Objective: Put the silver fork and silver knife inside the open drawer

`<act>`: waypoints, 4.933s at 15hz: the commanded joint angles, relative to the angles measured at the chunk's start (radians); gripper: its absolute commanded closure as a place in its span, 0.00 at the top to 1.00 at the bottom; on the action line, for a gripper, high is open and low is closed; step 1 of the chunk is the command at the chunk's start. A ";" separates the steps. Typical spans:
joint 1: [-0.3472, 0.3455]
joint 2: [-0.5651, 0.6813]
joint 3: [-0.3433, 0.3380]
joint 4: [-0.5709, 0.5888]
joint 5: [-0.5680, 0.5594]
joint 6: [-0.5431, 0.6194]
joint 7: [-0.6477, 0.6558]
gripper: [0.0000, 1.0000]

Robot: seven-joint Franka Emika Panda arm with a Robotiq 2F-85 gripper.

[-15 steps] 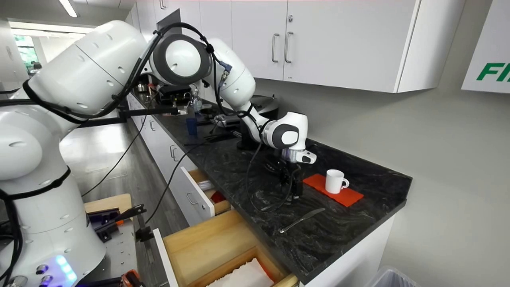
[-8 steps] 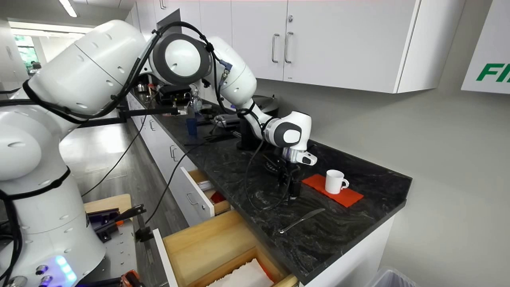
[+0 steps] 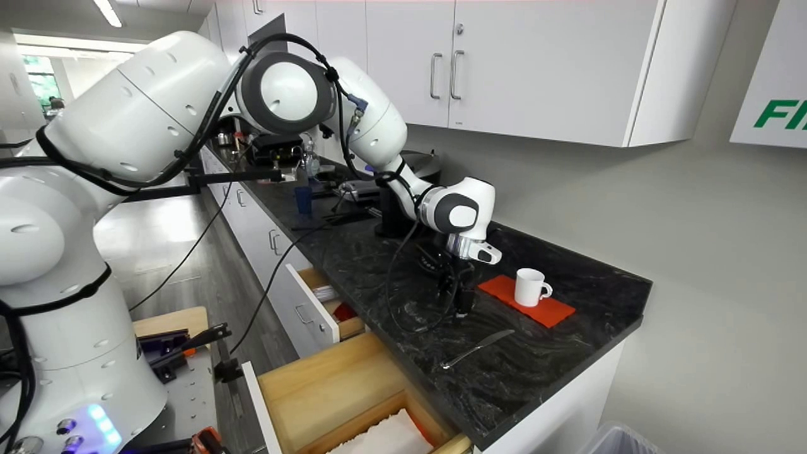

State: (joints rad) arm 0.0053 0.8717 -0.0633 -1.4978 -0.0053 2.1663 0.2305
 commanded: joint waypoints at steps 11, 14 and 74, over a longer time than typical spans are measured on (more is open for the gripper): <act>-0.005 -0.009 -0.011 0.000 0.011 -0.035 -0.001 0.32; -0.008 -0.010 -0.012 0.001 0.012 -0.035 -0.002 0.13; -0.185 -0.347 -0.029 -0.584 -0.186 -0.181 -0.459 0.62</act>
State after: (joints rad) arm -0.1849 0.5300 -0.0907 -2.0979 -0.2010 2.0158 -0.2221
